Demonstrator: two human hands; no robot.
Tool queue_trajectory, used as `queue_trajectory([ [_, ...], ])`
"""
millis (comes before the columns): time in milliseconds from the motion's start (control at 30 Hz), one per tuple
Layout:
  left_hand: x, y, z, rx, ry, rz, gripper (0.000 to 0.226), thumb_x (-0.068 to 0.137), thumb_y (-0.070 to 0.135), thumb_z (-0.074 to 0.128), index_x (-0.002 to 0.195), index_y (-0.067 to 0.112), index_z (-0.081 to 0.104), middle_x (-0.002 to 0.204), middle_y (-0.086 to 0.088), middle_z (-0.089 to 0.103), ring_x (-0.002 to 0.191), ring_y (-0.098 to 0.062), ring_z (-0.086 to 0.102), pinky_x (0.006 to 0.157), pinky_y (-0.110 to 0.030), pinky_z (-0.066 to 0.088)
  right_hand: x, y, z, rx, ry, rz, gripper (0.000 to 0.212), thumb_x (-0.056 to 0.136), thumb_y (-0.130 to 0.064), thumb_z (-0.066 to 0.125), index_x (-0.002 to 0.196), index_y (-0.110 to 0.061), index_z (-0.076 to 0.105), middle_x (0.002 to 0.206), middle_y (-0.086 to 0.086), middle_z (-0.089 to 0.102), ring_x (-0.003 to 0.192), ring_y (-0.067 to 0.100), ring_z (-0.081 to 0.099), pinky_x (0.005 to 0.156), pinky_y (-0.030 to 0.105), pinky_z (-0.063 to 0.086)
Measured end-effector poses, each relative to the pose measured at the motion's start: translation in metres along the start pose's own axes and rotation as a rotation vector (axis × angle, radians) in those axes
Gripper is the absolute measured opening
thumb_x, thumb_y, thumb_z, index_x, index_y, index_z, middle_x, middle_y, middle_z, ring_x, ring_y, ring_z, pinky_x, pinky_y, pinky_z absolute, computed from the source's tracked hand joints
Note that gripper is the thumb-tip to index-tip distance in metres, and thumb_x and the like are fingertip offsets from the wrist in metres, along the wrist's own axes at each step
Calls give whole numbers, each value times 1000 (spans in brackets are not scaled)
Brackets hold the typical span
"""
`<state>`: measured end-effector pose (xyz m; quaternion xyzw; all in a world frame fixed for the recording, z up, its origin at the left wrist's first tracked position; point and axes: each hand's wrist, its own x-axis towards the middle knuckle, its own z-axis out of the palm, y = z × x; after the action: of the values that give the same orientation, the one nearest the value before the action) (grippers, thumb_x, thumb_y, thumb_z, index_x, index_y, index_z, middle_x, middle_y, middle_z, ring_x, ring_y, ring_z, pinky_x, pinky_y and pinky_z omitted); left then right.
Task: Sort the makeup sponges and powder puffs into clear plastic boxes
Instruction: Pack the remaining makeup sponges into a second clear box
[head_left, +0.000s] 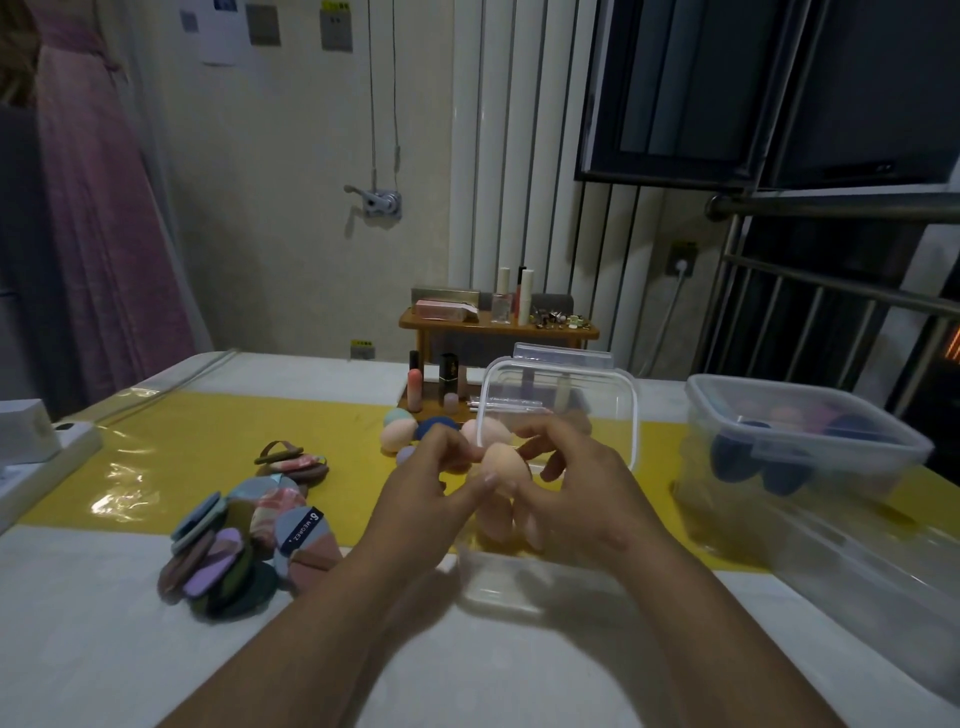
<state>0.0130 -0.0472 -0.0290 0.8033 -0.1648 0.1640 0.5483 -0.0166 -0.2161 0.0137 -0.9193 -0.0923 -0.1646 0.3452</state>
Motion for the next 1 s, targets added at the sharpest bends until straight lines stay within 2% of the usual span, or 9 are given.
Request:
queue_trajectory([
  [67, 0, 0, -1, -4, -7, 5, 20, 88, 26, 72, 88, 36, 55, 98, 16, 62, 92, 6, 56, 72, -23, 44, 0, 1, -2, 22, 20, 27, 42, 83, -32, 75, 119, -37, 53, 101, -18, 62, 80, 0, 57, 64, 20, 47],
  [133, 0, -2, -1, 34, -9, 19, 23, 88, 16, 70, 86, 37, 58, 99, 17, 58, 94, 4, 53, 74, -24, 42, 1, 2, -6, 61, 77, 87, 39, 82, -32, 75, 112, -38, 52, 97, -15, 61, 76, 3, 59, 64, 25, 51],
  [200, 0, -3, -1, 82, -31, -32, 26, 86, 10, 66, 82, 35, 62, 94, 15, 57, 86, 1, 53, 69, -22, 39, 1, 4, -12, 80, 128, 155, 34, 79, -33, 75, 105, -36, 52, 93, -11, 61, 76, 6, 58, 62, 26, 48],
  [267, -1, -5, -1, 78, -48, -113, 23, 86, 11, 63, 81, 34, 63, 83, 8, 59, 71, -5, 54, 62, -26, 40, 1, 4, -19, 86, 137, 209, 28, 76, -26, 74, 92, -32, 52, 85, -7, 61, 73, 11, 57, 59, 28, 45],
  [467, -2, -8, 3, 58, -21, -137, 20, 88, 15, 61, 83, 34, 64, 81, 6, 64, 70, -12, 56, 62, -29, 43, -1, 5, -27, -35, 84, 310, 19, 68, -22, 69, 76, -19, 52, 73, 0, 59, 65, 20, 49, 58, 34, 41],
  [600, -2, -8, 4, 55, -17, -156, 23, 87, 13, 60, 81, 35, 63, 80, 7, 63, 69, -10, 56, 62, -29, 43, -1, 2, -34, -251, -5, 390, 11, 70, -24, 64, 74, -22, 54, 76, -2, 61, 70, 21, 56, 58, 31, 42],
  [667, -2, -7, 3, 49, -20, -159, 23, 87, 13, 60, 81, 35, 63, 81, 7, 63, 70, -11, 56, 61, -29, 44, 0, 2, -36, -319, -49, 423, 7, 71, -23, 64, 75, -24, 59, 78, -3, 63, 73, 20, 58, 60, 31, 47],
  [733, -2, -7, 3, 36, -25, -167, 22, 88, 13, 60, 82, 34, 64, 82, 6, 63, 72, -13, 57, 63, -30, 45, 1, 2, -36, -345, -75, 448, 6, 73, -23, 67, 75, -24, 62, 80, -3, 64, 74, 19, 60, 65, 32, 52],
  [1000, -2, -8, 2, 38, -32, -179, 20, 88, 13, 60, 84, 32, 65, 81, 4, 64, 72, -16, 58, 64, -34, 47, 3, 6, -33, -401, -129, 484, 9, 74, -22, 72, 80, -24, 66, 83, -3, 66, 76, 19, 61, 63, 27, 49],
])
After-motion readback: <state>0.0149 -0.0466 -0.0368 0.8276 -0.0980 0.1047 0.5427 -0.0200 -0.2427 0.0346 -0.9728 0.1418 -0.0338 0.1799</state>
